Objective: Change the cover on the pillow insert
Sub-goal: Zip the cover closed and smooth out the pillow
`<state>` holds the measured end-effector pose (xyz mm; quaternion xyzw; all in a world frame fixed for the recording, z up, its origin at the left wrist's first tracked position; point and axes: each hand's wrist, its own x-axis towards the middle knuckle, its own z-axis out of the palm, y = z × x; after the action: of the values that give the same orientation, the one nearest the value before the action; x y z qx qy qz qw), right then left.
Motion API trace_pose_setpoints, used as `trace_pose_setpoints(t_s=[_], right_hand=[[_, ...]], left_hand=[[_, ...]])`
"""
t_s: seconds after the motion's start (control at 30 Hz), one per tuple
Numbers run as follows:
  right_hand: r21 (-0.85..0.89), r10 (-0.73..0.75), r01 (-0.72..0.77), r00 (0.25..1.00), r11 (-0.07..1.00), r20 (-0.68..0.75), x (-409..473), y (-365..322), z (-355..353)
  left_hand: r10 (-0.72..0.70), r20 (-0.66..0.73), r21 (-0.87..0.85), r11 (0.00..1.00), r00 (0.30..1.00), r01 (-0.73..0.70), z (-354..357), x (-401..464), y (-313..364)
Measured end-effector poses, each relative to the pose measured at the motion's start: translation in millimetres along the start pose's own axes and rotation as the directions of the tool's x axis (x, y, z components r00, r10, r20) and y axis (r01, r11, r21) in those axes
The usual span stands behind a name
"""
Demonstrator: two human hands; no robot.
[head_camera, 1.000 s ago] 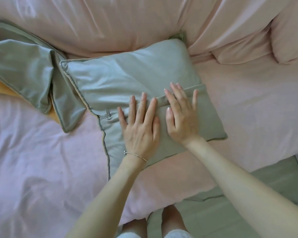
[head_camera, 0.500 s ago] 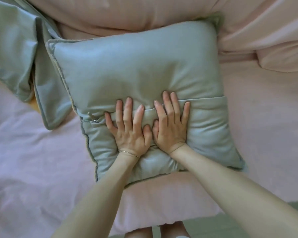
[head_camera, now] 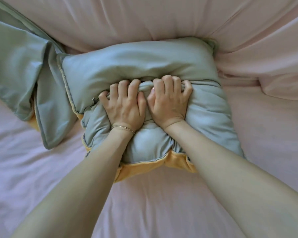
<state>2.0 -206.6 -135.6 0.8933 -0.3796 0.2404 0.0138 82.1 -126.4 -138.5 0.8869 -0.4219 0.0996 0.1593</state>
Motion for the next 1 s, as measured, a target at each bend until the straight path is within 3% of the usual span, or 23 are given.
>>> trace_pose_setpoints(t_s=[0.2, 0.33, 0.43, 0.57, 0.67, 0.8, 0.9, 1.0], right_hand=[[0.145, -0.057, 0.053, 0.998, 0.988, 0.024, -61, 3, -56], [0.177, -0.176, 0.16, 0.981, 0.971, 0.078, -92, 2, -105], [0.131, -0.254, 0.237, 0.958, 0.963, 0.131, -85, 4, -133], [0.16, -0.336, 0.315, 0.933, 0.936, 0.131, -56, 0, -153], [0.289, -0.253, 0.203, 0.957, 0.936, 0.146, -56, -17, -175], [0.399, 0.003, -0.086, 0.979, 0.913, 0.204, -63, -50, -224], [0.45, 0.127, -0.321, 0.903, 0.833, 0.41, -77, -72, -246], [0.31, 0.073, -0.363, 0.744, 0.879, 0.664, -91, -87, -242]], left_hand=[[0.053, -0.011, -0.179, 0.982, 0.999, -0.054, -47, -62, 10], [0.091, 0.012, -0.23, 0.969, 0.996, -0.086, -88, -105, 13], [-0.084, -0.001, -0.149, 0.985, 0.996, 0.083, -114, -127, 13], [-0.373, 0.196, -0.109, 0.911, 0.907, 0.398, -139, -183, 21], [-0.407, 0.285, -0.096, 0.888, 0.868, 0.449, -146, -201, 23], [-0.447, 0.104, -0.139, 0.878, 0.888, 0.458, -164, -181, -4], [-0.57, -0.006, -0.249, 0.796, 0.821, 0.551, -190, -150, -29], [-0.464, 0.111, -0.404, 0.787, 0.879, 0.467, -198, -124, -41]])
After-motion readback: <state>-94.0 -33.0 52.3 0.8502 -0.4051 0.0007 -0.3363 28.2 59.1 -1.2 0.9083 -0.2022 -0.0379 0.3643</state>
